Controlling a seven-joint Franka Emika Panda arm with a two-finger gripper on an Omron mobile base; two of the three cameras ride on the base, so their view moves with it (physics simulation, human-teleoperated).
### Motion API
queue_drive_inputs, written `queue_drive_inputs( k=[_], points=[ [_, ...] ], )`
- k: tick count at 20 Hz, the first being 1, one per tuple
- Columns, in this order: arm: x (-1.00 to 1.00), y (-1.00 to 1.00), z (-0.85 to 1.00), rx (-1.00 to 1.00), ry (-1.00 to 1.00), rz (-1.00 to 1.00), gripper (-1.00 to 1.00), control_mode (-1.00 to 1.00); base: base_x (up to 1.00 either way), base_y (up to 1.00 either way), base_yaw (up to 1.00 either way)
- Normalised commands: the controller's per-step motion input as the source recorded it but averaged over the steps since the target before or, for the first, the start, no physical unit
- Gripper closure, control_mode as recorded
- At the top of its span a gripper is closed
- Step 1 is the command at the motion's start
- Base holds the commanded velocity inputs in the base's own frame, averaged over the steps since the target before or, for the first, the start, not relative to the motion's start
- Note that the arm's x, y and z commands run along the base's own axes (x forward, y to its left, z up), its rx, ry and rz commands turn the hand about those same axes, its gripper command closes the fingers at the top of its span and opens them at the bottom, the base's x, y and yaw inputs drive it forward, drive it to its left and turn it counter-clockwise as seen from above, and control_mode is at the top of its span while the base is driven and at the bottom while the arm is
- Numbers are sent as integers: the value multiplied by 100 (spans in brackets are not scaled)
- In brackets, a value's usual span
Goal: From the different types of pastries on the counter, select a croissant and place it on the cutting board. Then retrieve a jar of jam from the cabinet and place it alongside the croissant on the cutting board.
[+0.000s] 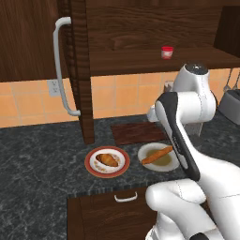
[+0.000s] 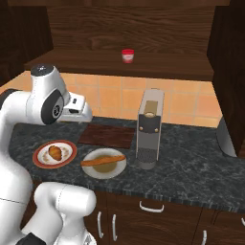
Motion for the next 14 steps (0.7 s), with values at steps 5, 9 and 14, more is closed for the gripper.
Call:
queue_drive_inputs(
  k=[5, 9, 14],
  points=[
    [-76, 26, -28, -12, 0, 5, -100, -100, 0, 0, 0],
    [-50, 2, -21, -2, -7, 9, -100, -100, 0, 0, 0],
    [-52, -1, -2, 8, 1, 28, -100, -100, 0, 0, 0]
  ],
)
